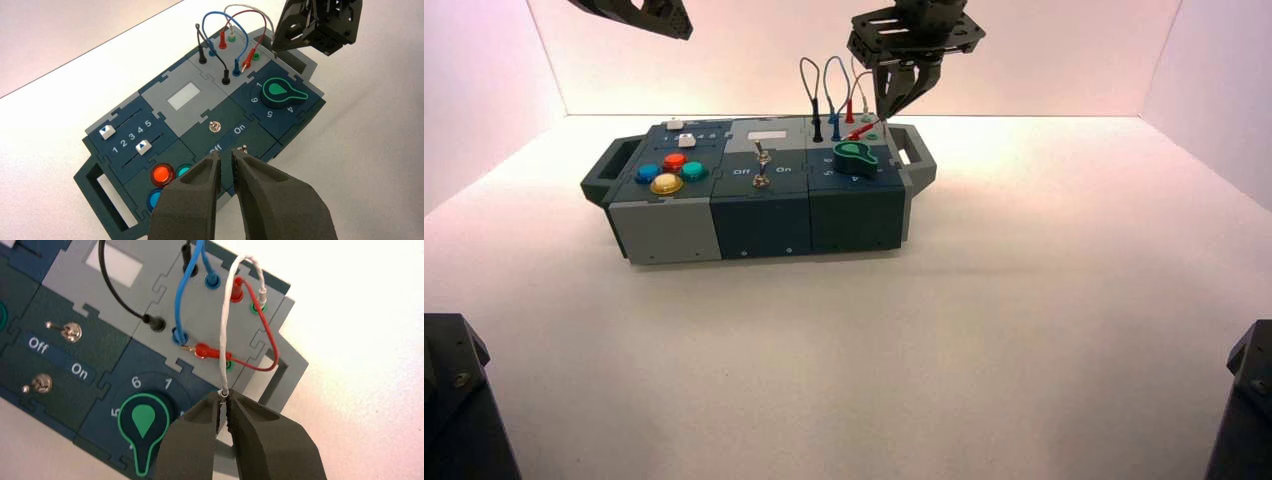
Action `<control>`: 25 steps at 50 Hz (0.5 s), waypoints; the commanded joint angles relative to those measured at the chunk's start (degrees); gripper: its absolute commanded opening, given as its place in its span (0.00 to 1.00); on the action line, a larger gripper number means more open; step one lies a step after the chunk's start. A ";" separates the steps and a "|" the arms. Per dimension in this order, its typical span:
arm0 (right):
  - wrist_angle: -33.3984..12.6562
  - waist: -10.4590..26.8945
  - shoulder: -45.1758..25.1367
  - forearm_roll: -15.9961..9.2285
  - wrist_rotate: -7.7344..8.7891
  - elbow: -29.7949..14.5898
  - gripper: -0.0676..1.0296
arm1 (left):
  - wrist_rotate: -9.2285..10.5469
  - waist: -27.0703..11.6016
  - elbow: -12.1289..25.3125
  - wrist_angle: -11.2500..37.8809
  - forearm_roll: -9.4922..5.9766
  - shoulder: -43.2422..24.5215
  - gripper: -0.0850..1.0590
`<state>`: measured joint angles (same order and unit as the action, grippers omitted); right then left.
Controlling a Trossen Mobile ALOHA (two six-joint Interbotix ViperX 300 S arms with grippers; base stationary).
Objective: Insert the white wire.
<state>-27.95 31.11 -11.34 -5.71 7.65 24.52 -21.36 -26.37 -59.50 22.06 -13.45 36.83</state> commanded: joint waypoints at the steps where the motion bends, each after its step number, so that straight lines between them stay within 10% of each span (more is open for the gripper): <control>1: 2.55 0.26 2.29 -0.26 -0.79 0.00 0.04 | -0.18 -0.18 0.70 -0.26 0.09 0.44 0.20; 25: 15.21 0.26 2.29 -2.02 -1.23 4.75 0.04 | -0.53 -0.18 0.88 0.26 0.00 0.44 0.20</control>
<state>-14.33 31.20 -11.25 -7.21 6.50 29.88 -21.71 -26.37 -59.50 22.59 -13.45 36.91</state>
